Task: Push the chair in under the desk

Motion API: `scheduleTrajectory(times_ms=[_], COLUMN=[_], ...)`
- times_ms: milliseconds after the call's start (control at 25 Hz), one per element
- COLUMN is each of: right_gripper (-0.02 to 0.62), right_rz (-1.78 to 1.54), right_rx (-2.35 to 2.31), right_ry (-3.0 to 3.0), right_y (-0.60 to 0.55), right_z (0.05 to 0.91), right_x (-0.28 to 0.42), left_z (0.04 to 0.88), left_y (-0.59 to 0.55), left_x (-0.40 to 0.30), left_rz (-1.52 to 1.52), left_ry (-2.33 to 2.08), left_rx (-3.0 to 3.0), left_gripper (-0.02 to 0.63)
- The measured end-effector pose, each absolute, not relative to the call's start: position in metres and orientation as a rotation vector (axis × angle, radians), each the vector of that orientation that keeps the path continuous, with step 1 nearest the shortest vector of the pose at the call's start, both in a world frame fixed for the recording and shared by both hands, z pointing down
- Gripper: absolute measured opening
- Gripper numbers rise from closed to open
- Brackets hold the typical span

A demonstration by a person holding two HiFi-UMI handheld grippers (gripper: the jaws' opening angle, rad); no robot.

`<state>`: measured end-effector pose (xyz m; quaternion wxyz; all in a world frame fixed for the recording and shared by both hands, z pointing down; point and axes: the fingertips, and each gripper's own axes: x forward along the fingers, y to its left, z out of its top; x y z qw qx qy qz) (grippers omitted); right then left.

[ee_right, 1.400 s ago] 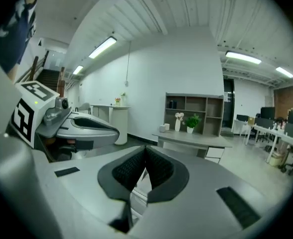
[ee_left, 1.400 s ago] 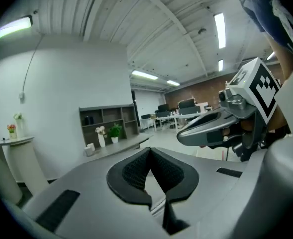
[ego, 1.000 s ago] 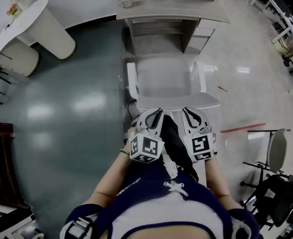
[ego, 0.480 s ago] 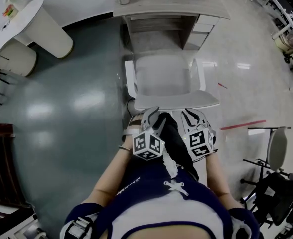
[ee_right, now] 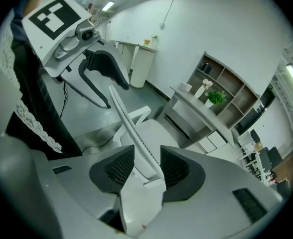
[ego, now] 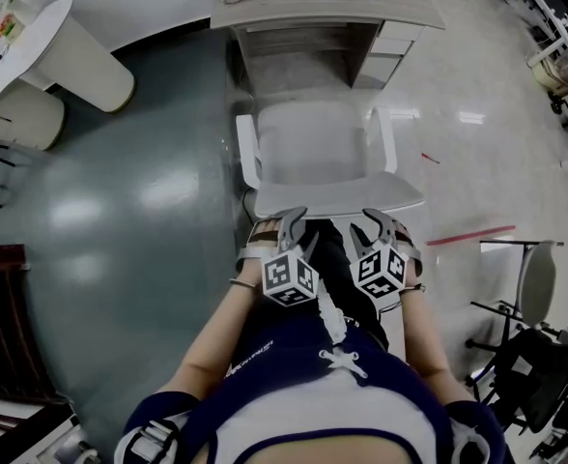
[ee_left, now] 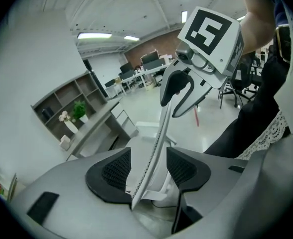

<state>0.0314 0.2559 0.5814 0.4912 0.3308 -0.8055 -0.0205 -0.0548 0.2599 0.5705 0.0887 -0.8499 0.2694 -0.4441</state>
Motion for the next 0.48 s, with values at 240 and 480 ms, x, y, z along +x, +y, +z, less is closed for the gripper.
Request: scheduleTrajectory(times_ms=[240,480], right_gripper=[0.123,0.132], right_rz=[-0.143,-0.144], right_rx=[0.71,0.67], right_ry=[-1.842,-1.837], right_y=[0.251,0.237], right_z=[0.608,0.622], right_x=[0.052,0.064], left_z=[0.595,0.606], left_y=[0.26,0.246], left_x=[-0.05,-0.046], left_rz=[-1.418,-1.455], left_ry=[0.73,0.727], left_rx=[-2.531,-2.544], left_gripper=[0.225,0.233])
